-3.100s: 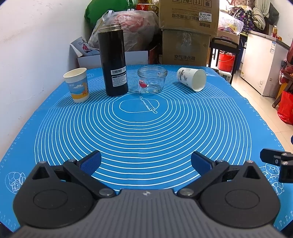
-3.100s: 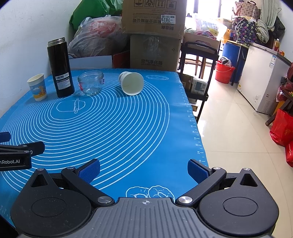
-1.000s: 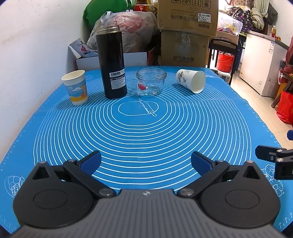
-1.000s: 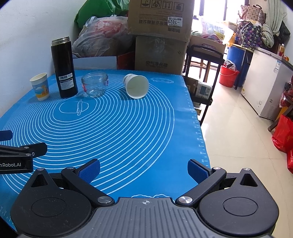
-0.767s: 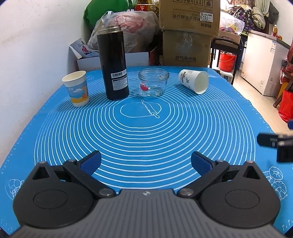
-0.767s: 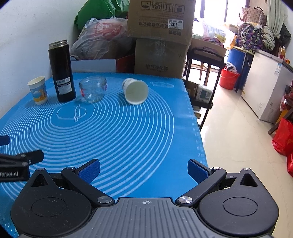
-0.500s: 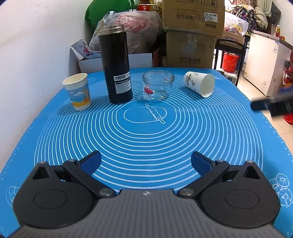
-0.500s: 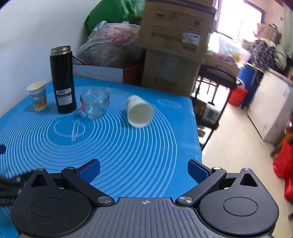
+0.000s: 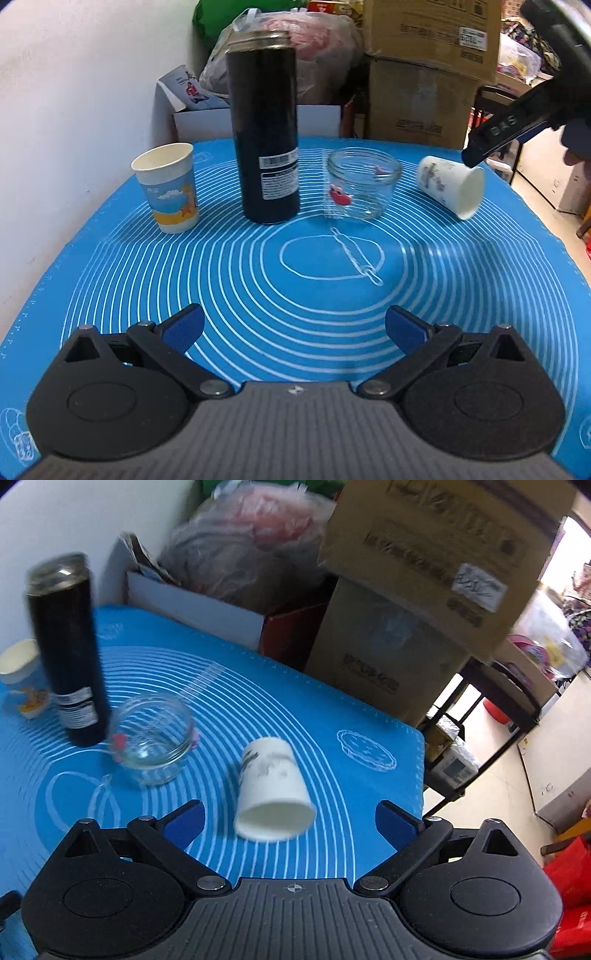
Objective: Flip cup upside down
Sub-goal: 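Move the right gripper to the lying white paper cup and close on it, then lift the white cup with the right gripper and carry it toward the left gripper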
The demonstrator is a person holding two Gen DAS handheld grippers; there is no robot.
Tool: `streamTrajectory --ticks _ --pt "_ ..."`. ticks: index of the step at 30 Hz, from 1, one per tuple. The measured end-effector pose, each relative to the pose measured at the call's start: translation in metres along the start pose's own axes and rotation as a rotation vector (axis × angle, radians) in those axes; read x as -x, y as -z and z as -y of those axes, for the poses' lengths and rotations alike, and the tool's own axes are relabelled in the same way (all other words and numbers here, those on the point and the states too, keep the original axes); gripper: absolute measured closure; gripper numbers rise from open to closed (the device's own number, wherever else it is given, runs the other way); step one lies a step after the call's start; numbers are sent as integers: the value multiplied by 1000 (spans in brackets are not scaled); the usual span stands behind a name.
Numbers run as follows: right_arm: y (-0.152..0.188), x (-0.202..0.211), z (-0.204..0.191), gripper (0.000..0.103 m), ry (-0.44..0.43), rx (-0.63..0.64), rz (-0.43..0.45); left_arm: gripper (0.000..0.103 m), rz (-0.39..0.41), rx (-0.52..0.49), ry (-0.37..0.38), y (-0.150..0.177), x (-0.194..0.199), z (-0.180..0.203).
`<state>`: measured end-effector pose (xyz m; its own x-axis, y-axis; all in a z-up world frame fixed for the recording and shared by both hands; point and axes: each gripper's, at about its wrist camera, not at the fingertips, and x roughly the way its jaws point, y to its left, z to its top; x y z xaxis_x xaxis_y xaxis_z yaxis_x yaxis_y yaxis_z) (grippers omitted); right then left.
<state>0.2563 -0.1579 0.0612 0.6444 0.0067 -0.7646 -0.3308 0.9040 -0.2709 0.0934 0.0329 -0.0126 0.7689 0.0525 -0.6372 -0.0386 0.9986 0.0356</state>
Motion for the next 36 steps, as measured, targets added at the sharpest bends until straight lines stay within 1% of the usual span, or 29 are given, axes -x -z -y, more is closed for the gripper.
streamTrajectory --ticks 3,5,8,12,14,15,16,17,19,20,23,26,28,33,36 --pt "-19 -31 -5 4 -3 42 -58 0 -8 13 -4 -3 -10 -5" --pt "-30 -53 -9 5 12 61 -107 0 -14 19 -6 -4 -16 -8" --pt "-37 -81 -13 7 13 93 -180 0 -19 21 -8 -5 -21 -10" --pt "-41 -104 -22 11 37 136 -242 0 -25 26 -7 -5 -25 -12" --pt "-40 -114 -22 17 20 131 -274 0 -28 24 -8 -5 -26 -12" --pt "-38 -116 -21 18 9 120 -287 0 -28 23 -8 -5 -25 -11" --pt "-37 -119 -20 22 -3 108 -299 0 -29 23 -7 -5 -25 -11" --pt "-34 -121 -19 30 -15 92 -308 0 -28 24 -7 -5 -25 -11" --pt "-30 -121 -17 38 -41 65 -315 0 -25 25 -7 -5 -23 -11" --pt "-29 -119 -15 45 -42 50 -307 0 -24 26 -6 -6 -23 -11" --pt "-27 -111 -9 50 -65 7 -305 0 -21 25 -5 -6 -21 -10" --pt "-22 -99 -4 52 -95 -31 -320 0 -17 25 -2 -6 -18 -9" --pt "-16 -87 -2 52 -107 -42 -314 0 -11 27 2 -6 -14 -8" --pt "12 -45 -8 52 -157 -74 -313 0 6 27 9 -3 0 -7" --pt "36 -20 -13 52 -185 -109 -313 0 17 27 14 -1 10 -6"
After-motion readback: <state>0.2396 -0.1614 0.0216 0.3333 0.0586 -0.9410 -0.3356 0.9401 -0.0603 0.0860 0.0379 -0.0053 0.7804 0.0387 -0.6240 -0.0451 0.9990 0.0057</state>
